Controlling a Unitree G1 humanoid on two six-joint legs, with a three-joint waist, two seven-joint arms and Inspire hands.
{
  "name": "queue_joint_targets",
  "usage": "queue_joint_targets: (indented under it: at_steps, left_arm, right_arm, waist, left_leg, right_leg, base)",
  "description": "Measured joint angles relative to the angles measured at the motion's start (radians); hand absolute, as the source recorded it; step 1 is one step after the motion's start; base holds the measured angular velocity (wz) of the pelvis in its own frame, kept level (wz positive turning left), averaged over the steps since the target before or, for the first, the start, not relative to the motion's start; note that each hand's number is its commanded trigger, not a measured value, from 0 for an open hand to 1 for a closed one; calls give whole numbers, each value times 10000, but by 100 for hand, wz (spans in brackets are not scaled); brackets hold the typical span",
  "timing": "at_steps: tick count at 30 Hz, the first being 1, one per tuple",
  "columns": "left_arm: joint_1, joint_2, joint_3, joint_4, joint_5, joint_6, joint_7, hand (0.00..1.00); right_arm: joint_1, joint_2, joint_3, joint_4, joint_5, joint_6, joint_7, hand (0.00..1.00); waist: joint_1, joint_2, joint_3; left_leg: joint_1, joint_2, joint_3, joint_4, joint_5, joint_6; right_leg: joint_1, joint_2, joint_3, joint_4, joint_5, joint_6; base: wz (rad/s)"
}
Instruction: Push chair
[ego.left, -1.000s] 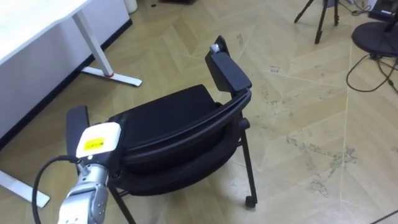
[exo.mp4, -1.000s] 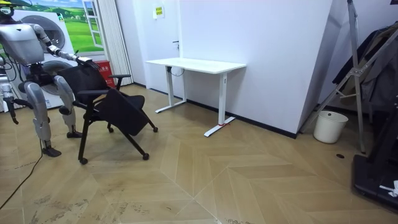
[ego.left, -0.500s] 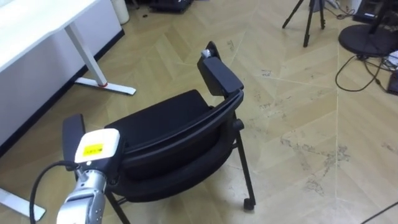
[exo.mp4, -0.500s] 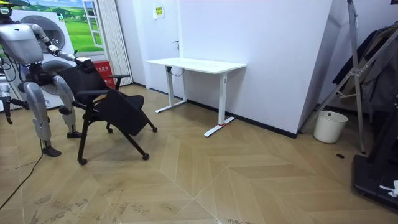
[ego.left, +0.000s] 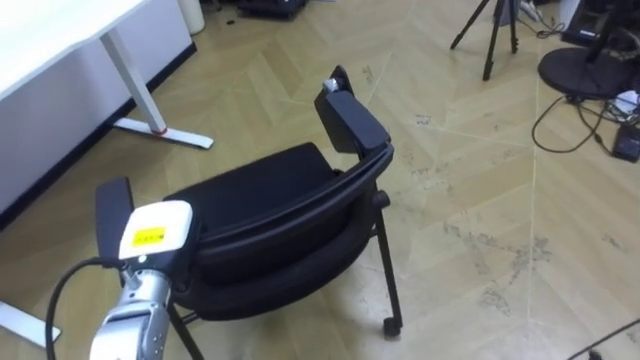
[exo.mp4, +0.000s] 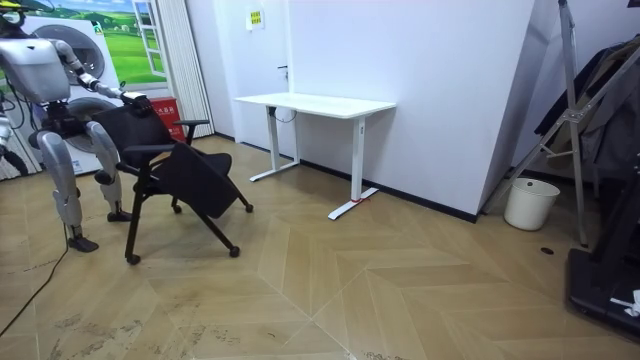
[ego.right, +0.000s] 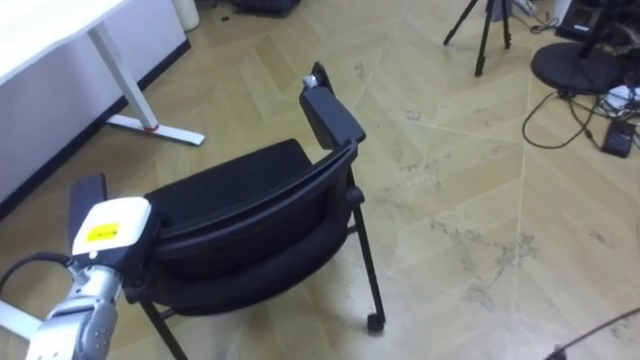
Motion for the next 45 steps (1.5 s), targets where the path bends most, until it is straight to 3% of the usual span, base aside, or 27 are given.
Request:
queue_joint_targets:
  at_steps: [3, 7, 10, 18, 25, 35, 38, 43, 45]
  left_arm:
    - [-13, 43, 1, -157, 185, 32, -118, 100]
    - [-24, 122, -128, -474, 388, 185, -392, 100]
    - [-26, 221, -201, -702, 448, 327, -598, 100]
    - [-42, 192, -265, -659, 426, 302, -599, 100]
    - [-124, 246, -330, -647, 417, 273, -598, 100]
    - [-200, 259, -393, -668, 376, 111, -566, 100]
    - [-234, 272, -407, -669, 377, 73, -566, 100]
    - [-299, 320, -419, -663, 378, -165, -537, 100]
    - [-353, 384, -419, -663, 379, -243, -537, 100]
  right_arm:
    - [30, -25, 8, -1456, -1088, 184, -169, 0]
    - [27, -68, 105, -3371, -2056, 263, -308, 0]
    - [28, -78, 270, -4455, -2624, 461, -274, 0]
    - [28, -80, 576, -5976, -3251, 736, -101, 0]
    - [13, -142, 1289, -7841, -3977, 767, 462, 0]
    - [3, -233, 1881, -9153, -4543, 829, 1139, 0]
    - [-87, -554, 2123, -9604, -4656, 815, 1479, 0]
    - [-95, -1416, 2619, -10560, -5042, 818, 2232, 0]
    - [-162, -1484, 2747, -10809, -5210, 801, 2513, 0]
  waist:
    - [128, -131, 30]
    - [237, -385, -21]
    - [265, -460, -16]
    - [412, -330, -66]
    - [429, -285, -32]
    - [550, -281, -8]
    - [598, -311, 7]
    - [802, -473, 47]
    - [878, -539, 64]
  left_leg:
    - [22, -2, 55, -3, 0, 0]
    - [33, -2, 63, -6, 0, 0]
    - [23, -3, 70, -38, 0, 0]
    - [1, -4, 84, -66, 0, 0]
    - [47, -3, 108, -100, 0, 0]
    - [51, -5, 143, -136, -8, 14]
    - [31, -5, 142, -135, -8, 14]
    - [25, -2, 141, -135, -7, 14]
    - [19, 0, 139, -135, -7, 14]
  right_leg:
    - [-28, 2, 46, 39, 6, -5]
    - [13, 2, 37, 5, 5, -4]
    - [-8, 5, 39, -16, 6, -5]
    - [-1, 6, 55, 92, 9, -7]
    - [-22, 6, 58, 125, 1, -2]
    - [-15, 7, 62, 161, 1, -2]
    - [-19, 7, 63, 152, 0, 0]
    - [-30, 10, 70, 135, -2, 1]
    - [-31, 12, 69, 138, -2, 0]
  base:
    - [-5]
    - [0]
    - [0]
    - [0]
    - [0]
    - [0]
    - [0]
    - [0]
    - [0]
